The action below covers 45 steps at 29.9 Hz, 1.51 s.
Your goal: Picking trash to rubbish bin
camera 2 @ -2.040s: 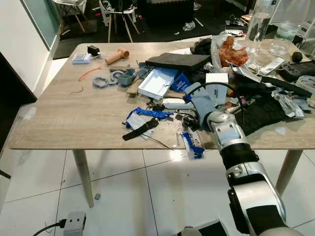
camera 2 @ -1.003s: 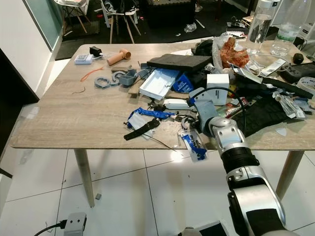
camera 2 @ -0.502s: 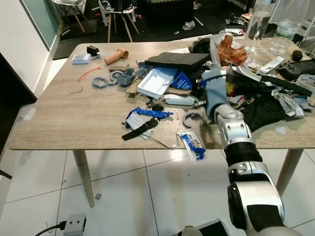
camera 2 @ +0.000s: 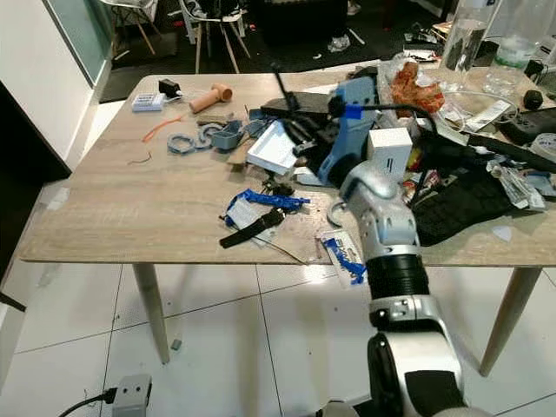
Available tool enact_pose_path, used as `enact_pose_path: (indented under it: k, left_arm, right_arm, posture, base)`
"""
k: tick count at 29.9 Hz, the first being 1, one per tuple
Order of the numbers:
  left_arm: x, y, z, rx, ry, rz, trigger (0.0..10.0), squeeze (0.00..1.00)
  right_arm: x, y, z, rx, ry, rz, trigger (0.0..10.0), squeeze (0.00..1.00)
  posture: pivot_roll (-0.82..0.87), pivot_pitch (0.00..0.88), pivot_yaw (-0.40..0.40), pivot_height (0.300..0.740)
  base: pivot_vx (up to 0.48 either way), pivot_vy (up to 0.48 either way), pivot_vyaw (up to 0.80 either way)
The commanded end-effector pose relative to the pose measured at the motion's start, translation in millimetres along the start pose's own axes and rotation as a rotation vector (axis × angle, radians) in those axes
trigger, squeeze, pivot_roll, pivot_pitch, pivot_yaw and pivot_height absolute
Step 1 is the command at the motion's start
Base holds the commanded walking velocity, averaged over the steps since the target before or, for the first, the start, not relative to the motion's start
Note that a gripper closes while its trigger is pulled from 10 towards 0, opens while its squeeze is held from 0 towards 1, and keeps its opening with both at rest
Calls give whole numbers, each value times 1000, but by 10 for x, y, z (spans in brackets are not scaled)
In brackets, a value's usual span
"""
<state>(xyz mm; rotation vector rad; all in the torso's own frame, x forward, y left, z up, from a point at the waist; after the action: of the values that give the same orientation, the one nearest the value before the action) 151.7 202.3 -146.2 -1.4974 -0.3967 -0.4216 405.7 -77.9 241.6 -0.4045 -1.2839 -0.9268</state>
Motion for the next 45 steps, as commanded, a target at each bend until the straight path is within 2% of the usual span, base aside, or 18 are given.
enact_pose_path:
  k: [1, 3, 7, 16, 22, 24, 28, 30, 31, 33, 34, 36, 37, 40, 41, 42, 44, 45]
  left_arm:
    - [-107, -17, 9, 7, -3, 37, 10000, 0]
    - [-116, -18, 16, 12, 5, 44, 10000, 0]
    - [-115, -17, 15, 13, 9, 46, 10000, 0]
    - [-127, -16, 6, 15, 12, 53, 10000, 0]
    - [-138, -17, -2, 12, 14, 58, 10000, 0]
    - [-145, -19, -5, 9, 18, 60, 10000, 0]
    - [-148, -20, -4, 8, 20, 61, 10000, 0]
    - [-149, -21, 1, 9, 23, 61, 10000, 0]
    - [-149, -21, 1, 9, 23, 61, 10000, 0]
    - [-151, -21, 4, 9, 24, 61, 10000, 0]
    - [-151, -21, 4, 9, 24, 61, 10000, 0]
    - [-156, -22, 2, 9, 22, 62, 10000, 0]
    - [-156, -22, 2, 9, 22, 62, 10000, 0]
    - [-170, -25, -6, 7, 17, 65, 10000, 0]
    - [-170, -25, -6, 7, 17, 65, 10000, 0]
    - [-187, -28, -17, 3, 18, 70, 10000, 0]
    - [-193, -29, -19, 1, 18, 72, 10000, 0]
    - [-198, -30, -19, 1, 18, 73, 10000, 0]
  right_arm:
    - [-58, 16, 130, 55, 25, 14, 10000, 0]
    - [-280, 5, 484, 209, 67, 67, 10000, 0]
    - [-384, -35, 681, 306, 85, 102, 10000, 0]
    - [-695, -167, 822, 415, 42, 251, 10000, 0]
    - [-1114, -340, 623, 363, -49, 450, 10000, 0]
    - [-1518, -551, 170, 185, -142, 633, 10000, 0]
    - [-1739, -761, -160, 43, -182, 745, 10000, 0]
    - [-1971, -1166, -594, -176, -200, 882, 10000, 0]
    - [-1971, -1166, -594, -176, -200, 882, 10000, 0]
    - [-2101, -1524, -844, -335, -180, 961, 10000, 0]
    - [-2101, -1524, -844, -335, -180, 961, 10000, 0]
    - [-2249, -1961, -1019, -513, -107, 1017, 10000, 0]
    - [-2249, -1961, -1019, -513, -107, 1017, 10000, 0]
    - [-2453, -2533, -1099, -704, -37, 1085, 10000, 0]
    - [-2453, -2533, -1099, -704, -37, 1085, 10000, 0]
    - [-2614, -2904, -1037, -831, 69, 1112, 10000, 0]
    - [-2663, -3013, -1008, -871, 103, 1119, 10000, 0]
    - [-2730, -3128, -952, -939, 196, 1093, 10000, 0]
  posture:
    - [-89, 73, 72, 740]
    - [-88, 72, 72, 740]
    - [-82, 69, 70, 740]
    - [-82, 68, 67, 740]
    - [-82, 65, 64, 740]
    - [-87, 59, 62, 740]
    - [-86, 60, 64, 740]
    - [-86, 59, 63, 740]
    - [-86, 59, 63, 740]
    - [-85, 62, 61, 740]
    - [-85, 62, 61, 740]
    - [-82, 66, 60, 740]
    - [-82, 66, 60, 740]
    - [-79, 69, 61, 740]
    - [-79, 69, 61, 740]
    - [-79, 69, 67, 740]
    - [-79, 69, 67, 740]
    - [-81, 69, 69, 740]
  base:
    - [-274, 0, 0]
    - [-381, 0, 0]
    - [-377, 0, 0]
    - [-371, 0, 0]
    - [-369, 0, 0]
    - [-368, 0, 0]
    - [-368, 0, 0]
    - [-362, 0, 0]
    - [-360, 0, 0]
    - [-362, 0, 0]
    - [-364, 0, 0]
    - [-354, 0, 0]
    - [-349, 0, 0]
    - [-350, 0, 0]
    - [-349, 0, 0]
    - [-345, 0, 0]
    - [-345, 0, 0]
    - [-349, 0, 0]
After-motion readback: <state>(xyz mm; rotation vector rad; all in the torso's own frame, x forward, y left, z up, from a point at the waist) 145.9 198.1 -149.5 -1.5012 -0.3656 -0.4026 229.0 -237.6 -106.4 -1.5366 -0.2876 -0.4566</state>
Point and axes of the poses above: a point about 5 cm out from each wrist's last joint towards the gripper, its own y axis pointing out of the wrist towards the gripper, its own x axis along the axis of the wrist's last joint, z = x × y, the point moved 5 cm from there along y, pointing out of the wrist towards the gripper, and after that the axes turned 9 degrees about y, right-handed, at the moved point
